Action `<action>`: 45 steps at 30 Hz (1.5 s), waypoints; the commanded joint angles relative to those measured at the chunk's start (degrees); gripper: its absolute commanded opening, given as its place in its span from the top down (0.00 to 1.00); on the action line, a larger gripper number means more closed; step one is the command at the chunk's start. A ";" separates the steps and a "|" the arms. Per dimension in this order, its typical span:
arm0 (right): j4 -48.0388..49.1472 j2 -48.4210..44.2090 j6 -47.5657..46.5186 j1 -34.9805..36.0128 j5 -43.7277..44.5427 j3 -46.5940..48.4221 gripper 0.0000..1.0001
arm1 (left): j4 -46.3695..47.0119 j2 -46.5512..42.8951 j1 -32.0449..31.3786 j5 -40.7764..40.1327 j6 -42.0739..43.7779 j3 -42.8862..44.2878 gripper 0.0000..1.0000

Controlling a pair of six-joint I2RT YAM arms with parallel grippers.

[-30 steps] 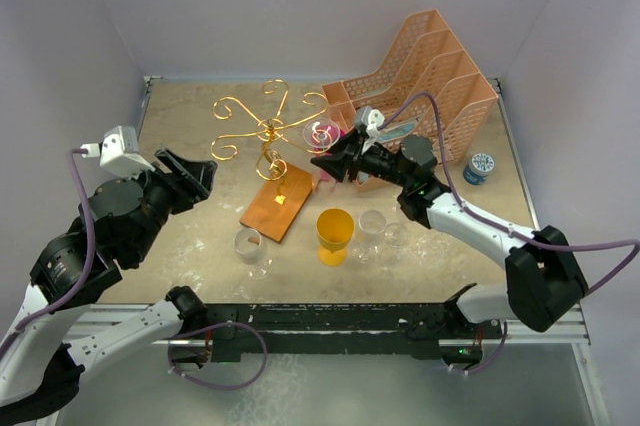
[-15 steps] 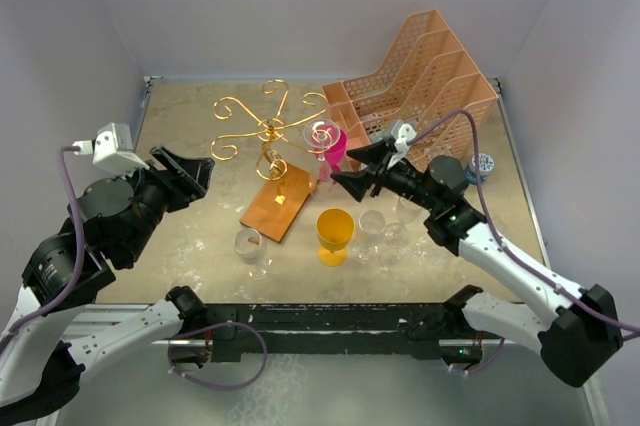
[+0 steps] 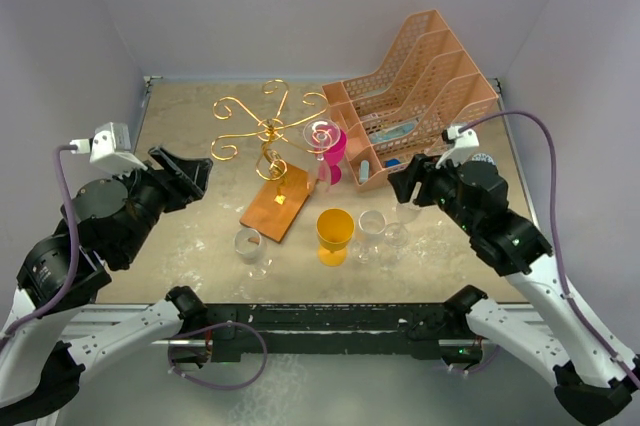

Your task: Place the wine glass upside down on the wine glass rack

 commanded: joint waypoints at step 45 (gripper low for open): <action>-25.24 15.50 -4.15 -0.06 4.43 10.86 1.00 | 4.66 0.71 -0.34 4.75 0.95 2.38 0.39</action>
